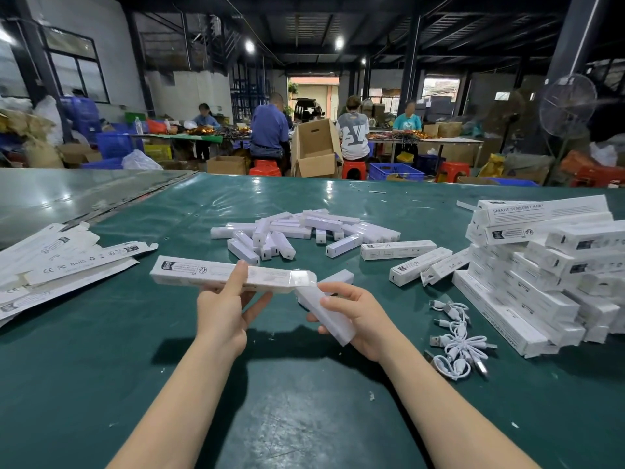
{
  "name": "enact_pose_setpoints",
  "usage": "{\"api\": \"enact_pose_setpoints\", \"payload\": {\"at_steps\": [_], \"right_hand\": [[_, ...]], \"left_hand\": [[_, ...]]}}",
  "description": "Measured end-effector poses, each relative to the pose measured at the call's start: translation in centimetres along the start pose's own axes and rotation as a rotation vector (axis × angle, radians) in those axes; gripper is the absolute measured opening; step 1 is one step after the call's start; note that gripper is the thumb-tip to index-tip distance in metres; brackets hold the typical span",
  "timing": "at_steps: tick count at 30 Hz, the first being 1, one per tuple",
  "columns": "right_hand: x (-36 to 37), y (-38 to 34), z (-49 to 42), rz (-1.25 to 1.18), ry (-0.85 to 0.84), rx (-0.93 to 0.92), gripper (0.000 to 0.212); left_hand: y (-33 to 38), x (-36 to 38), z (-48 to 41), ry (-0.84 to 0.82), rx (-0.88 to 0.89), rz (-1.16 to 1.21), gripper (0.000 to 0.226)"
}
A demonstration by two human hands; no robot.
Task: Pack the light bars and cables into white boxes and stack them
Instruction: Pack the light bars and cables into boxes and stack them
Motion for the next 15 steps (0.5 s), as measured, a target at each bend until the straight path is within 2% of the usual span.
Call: {"api": "enact_pose_setpoints", "payload": {"at_steps": [3,6,10,12,15], "right_hand": [[0.2,0.2,0.0,0.011,0.026,-0.031,0.022],[0.3,-0.1,0.1,0.071,-0.025,-0.031,0.020],[0.0,-0.5,0.4,0.112,-0.077,0.024,0.029],[0.2,-0.6,0.6,0.145,-0.110,0.028,0.031],[0.5,-0.5,0.5,0.098,-0.065,0.019,0.018]], "left_hand": [[-0.3,0.1,0.1,0.032,0.025,-0.023,0.043],[-0.3,-0.2,0.0,0.072,0.058,-0.031,0.044],[-0.5,-0.3,0.0,0.053,0.079,-0.060,0.017],[-0.8,0.1,0.2,0.012,0.103,-0.148,0.014],[-1.3,0.2,0.2,-0.011,0.082,-0.162,0.012]]}}
Point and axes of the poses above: each hand's wrist, its own z-axis away from the middle knuckle, its own x-axis out of the palm, y = z × x, the point moved 3 cm from there along -z, towards the middle knuckle
